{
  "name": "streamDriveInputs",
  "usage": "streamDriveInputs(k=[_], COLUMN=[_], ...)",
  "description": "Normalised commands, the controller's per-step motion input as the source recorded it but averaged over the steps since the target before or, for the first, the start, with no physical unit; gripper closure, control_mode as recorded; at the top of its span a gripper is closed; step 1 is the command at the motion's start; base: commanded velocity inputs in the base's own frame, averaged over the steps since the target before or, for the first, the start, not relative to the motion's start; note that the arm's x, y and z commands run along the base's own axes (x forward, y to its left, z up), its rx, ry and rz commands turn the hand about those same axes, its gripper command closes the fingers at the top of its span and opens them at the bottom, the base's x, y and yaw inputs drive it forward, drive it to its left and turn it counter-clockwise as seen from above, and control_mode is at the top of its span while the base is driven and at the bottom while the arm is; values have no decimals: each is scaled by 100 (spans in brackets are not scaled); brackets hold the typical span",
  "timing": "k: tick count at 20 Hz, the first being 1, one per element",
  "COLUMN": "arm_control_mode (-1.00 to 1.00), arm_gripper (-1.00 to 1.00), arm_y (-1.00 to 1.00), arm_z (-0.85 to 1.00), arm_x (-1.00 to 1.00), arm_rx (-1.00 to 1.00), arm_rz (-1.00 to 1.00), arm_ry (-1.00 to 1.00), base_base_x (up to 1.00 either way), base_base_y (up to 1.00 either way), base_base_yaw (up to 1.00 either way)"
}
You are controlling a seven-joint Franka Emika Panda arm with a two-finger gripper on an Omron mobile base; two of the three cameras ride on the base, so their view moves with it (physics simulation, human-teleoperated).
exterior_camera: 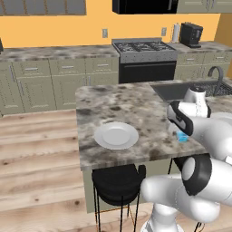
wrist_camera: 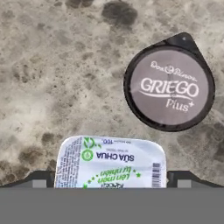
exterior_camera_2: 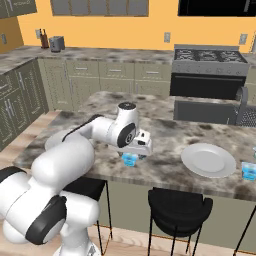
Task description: Place two yogurt containers on each plate.
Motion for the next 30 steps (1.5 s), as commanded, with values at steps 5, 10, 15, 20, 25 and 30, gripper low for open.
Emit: streamDriveInputs(k=[5,10,15,20,25,30], arm_control_mode=[-100,-100,-100,-100,-100,-100], arm_gripper=[-100,100,100,100,100,100], arm_y=[0,0,3,51,100,100], arm_z=[-34,-18,1,58,77,8], arm_x=[0,0,-12,-11,5,25], arm_rx=[0,0,1,5,1,-6], arm_rz=[0,0,3,8,12,21], arm_ry=[6,2,1,-2,0,0], base_base_x=[0,0,0,0,0,0], base_base_y=[0,0,0,0,0,0], base_base_yaw=[0,0,0,0,0,0])
